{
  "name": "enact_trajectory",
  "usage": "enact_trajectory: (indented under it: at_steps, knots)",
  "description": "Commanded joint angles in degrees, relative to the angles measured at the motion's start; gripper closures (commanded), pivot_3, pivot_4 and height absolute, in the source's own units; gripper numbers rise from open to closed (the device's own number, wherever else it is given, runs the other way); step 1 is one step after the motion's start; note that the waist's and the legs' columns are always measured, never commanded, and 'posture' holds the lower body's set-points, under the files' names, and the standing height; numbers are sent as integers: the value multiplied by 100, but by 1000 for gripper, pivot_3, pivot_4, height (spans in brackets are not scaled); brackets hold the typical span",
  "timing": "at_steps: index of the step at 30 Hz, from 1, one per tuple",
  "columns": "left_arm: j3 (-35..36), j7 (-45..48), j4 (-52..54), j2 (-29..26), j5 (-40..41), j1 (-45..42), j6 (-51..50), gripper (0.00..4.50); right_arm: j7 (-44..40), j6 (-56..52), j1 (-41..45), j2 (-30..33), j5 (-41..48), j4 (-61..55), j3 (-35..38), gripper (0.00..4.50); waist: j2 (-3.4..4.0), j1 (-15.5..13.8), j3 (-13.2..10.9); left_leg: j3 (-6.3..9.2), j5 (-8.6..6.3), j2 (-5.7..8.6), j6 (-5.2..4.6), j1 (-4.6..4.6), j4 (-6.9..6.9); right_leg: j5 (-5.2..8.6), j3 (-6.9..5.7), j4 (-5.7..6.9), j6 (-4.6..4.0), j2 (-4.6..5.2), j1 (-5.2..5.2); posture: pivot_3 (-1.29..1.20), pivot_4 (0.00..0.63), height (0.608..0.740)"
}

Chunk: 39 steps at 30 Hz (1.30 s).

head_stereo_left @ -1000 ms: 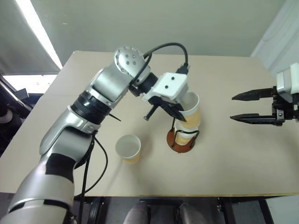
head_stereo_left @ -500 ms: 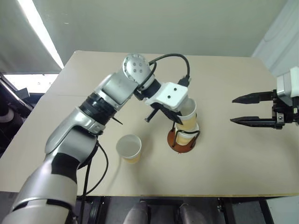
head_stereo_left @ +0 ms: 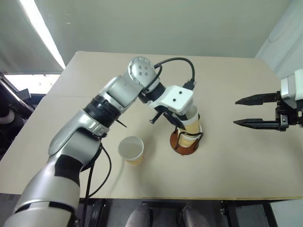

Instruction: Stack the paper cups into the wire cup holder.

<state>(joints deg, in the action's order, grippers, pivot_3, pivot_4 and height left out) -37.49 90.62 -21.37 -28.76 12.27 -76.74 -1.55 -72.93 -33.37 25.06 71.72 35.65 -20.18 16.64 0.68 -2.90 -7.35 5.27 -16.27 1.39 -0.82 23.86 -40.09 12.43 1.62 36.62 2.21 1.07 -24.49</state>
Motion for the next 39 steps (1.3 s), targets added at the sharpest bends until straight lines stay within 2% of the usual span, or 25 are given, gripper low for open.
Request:
enact_trajectory:
  at_steps: [1,7,11,16,20,24,32,39]
  knots:
    - [125,188,139,40,54,-72,-44,2165,18,45,30,79,-3,-48,135,1833,0,-1,0,0,0,0,0,0,0,0,0,1,0,0,0,0,150,740]
    - [672,15,223,161,-3,-81,-139,35,35,8,37,89,9,-43,144,1833,0,-11,0,-1,0,0,0,2,-2,-1,0,16,1,0,0,0,150,740]
    - [1102,-26,414,-7,15,-88,-308,35,79,-36,15,58,28,-74,146,1833,0,-9,0,-2,0,0,0,1,-1,0,0,17,3,0,-1,0,150,740]
    - [1479,-56,747,-837,-257,175,-592,35,103,-38,-67,-22,46,-116,121,1833,3,21,2,-3,0,0,-1,-2,1,1,1,7,3,0,-3,0,150,740]
    - [1562,-30,1051,-1216,-404,396,-876,35,-5,-57,54,-30,131,-45,18,1833,3,5,2,0,0,1,-1,-3,-4,1,2,8,3,0,-2,0,150,740]
    - [1585,-90,1386,-1426,-553,564,-1175,35,-165,-52,165,-3,193,23,-80,1833,3,-1,2,1,-1,3,-4,0,-9,1,2,5,4,0,-2,0,150,740]
    - [1917,96,2200,-1998,-276,909,-1760,35,-470,-46,351,92,170,272,-274,1833,3,63,2,0,-1,2,-3,-1,-3,1,2,8,3,0,-7,0,150,740]
    - [1845,0,2730,-2311,-297,1380,-2299,35,-734,-150,567,133,211,357,-501,1833,4,64,2,1,-1,2,-3,-2,-4,2,3,8,2,0,-5,0,150,740]
